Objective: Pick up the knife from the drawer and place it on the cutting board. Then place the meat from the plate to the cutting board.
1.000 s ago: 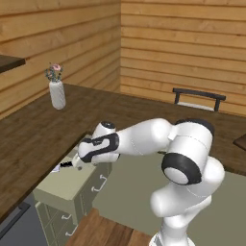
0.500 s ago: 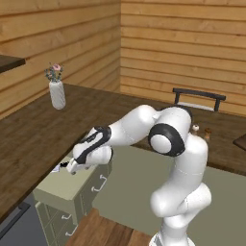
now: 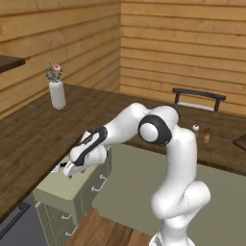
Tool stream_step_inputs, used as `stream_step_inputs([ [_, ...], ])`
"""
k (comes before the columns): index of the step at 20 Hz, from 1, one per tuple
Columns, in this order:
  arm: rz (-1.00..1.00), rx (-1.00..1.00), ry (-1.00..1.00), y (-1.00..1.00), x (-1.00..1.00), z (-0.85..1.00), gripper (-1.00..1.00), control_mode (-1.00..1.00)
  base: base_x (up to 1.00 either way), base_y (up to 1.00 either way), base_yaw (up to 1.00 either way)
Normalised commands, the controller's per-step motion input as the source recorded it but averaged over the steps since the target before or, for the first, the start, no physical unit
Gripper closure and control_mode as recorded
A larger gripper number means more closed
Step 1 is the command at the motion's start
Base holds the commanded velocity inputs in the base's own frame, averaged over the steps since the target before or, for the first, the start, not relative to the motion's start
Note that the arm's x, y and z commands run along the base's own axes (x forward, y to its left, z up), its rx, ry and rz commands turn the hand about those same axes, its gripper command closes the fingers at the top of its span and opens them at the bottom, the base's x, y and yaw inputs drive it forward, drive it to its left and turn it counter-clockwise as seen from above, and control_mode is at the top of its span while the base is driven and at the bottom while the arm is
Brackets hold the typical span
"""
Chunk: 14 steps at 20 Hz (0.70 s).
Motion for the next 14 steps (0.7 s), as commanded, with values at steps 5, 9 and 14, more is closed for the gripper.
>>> stream_step_inputs([
  [5,0.00,-0.05,0.04,0.00,0.00,-0.35,-1.00,-1.00,0.00,0.00,0.00],
  [9,0.00,-0.04,0.02,-0.11,-0.31,-0.19,-1.00,-1.00,0.00,0.00,0.00],
  [14,-0.06,-0.02,0.01,-0.66,-0.91,-0.03,-1.00,-1.00,0.00,0.00,0.00],
])
